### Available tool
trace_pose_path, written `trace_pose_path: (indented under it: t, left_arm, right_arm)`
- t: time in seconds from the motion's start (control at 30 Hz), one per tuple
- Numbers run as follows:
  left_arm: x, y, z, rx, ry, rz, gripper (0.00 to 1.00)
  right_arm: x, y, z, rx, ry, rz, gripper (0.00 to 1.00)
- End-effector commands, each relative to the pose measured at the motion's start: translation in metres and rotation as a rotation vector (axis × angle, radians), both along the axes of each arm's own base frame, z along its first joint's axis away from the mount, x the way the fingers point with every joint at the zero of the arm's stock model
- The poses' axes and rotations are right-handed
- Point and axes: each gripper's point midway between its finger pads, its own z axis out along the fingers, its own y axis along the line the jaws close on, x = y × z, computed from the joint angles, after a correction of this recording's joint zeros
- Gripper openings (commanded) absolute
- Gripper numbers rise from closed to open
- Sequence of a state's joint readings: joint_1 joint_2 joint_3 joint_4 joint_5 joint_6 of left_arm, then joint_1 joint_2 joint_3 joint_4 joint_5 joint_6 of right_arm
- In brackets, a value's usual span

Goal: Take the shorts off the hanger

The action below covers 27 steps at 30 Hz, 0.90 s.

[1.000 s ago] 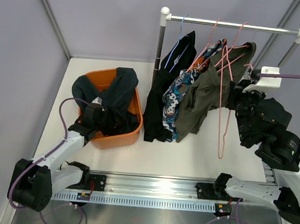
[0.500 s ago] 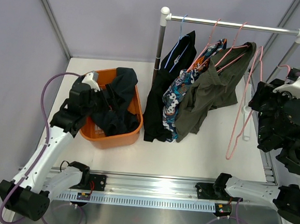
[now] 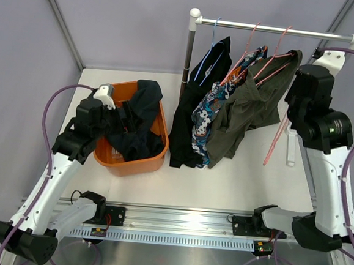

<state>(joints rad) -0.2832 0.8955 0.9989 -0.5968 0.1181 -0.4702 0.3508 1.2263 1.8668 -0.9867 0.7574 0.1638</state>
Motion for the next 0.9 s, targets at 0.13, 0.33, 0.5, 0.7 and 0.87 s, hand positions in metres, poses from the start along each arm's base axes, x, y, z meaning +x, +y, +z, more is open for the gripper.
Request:
trace_pose_path:
  t: [0.13,0.33,0.5,0.7,0.87]
  left_arm:
    - [-0.002,-0.004,0.027,0.021,-0.087,-0.067,0.99]
    - [-0.006,-0.007,0.031,0.008,-0.103,-0.09,0.99]
    - [-0.006,-0.009,0.03,0.006,-0.1,-0.102,0.99]
    - [-0.005,-0.012,0.029,0.002,-0.099,-0.114,0.99]
    - [-0.004,-0.01,0.026,0.014,-0.099,-0.108,0.99]
  right_arm:
    - [0.042,-0.021,0.021,0.108,-0.022,0.042,0.0]
    - [0.085,-0.04,0.024,0.165,-0.002,0.052,0.0]
    - [0.109,-0.052,0.025,0.188,-0.001,0.056,0.0]
    - [0.136,-0.06,0.024,0.196,-0.039,0.06,0.0]
    - [0.144,-0.064,0.025,0.193,-0.057,0.046,0.0]
